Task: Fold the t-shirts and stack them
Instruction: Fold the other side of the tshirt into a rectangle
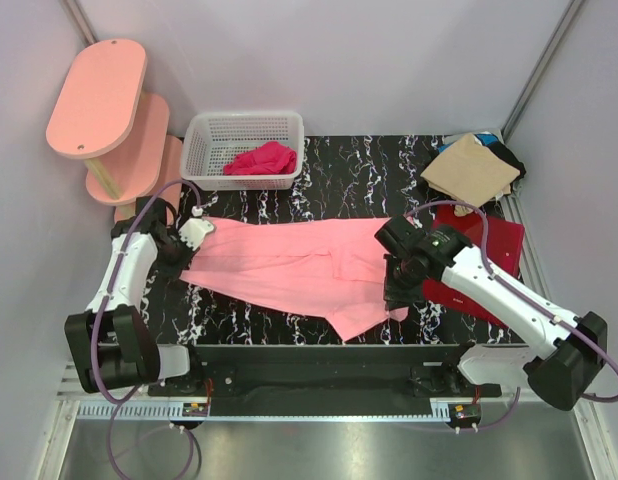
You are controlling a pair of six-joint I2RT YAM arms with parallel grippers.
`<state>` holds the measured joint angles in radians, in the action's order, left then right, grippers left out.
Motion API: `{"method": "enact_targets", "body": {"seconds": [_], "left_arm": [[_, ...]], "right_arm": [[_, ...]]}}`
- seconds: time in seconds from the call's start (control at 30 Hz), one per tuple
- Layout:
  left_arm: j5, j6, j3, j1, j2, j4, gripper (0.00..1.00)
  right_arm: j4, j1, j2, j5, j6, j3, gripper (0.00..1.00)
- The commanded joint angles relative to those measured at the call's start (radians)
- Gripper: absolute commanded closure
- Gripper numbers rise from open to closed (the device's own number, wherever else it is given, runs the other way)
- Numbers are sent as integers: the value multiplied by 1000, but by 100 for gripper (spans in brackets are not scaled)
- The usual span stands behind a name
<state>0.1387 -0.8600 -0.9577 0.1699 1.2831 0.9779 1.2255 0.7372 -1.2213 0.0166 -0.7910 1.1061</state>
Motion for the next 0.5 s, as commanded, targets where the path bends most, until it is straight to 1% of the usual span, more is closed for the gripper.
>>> {"method": "enact_targets", "body": {"seconds": [0.0,0.13,0.23,0.4,0.47], "left_arm": [[2,7,-53,3,31,-16,100],[-5,4,-59,6,41,-19,100],[-11,1,-50,5,24,-18,100],[-30,-16,-6,5,-14,-16,100],[-30,-19,22,5,-37,-15,100]], "right_arm": [[-3,-51,-1,-66,42,81,100],[28,-97,3,-73,68,129,100],[81,-98,22,-70,76,169,100],[153,-98,85,-20,73,112,100],[172,-98,118,37,67,69,100]]}}
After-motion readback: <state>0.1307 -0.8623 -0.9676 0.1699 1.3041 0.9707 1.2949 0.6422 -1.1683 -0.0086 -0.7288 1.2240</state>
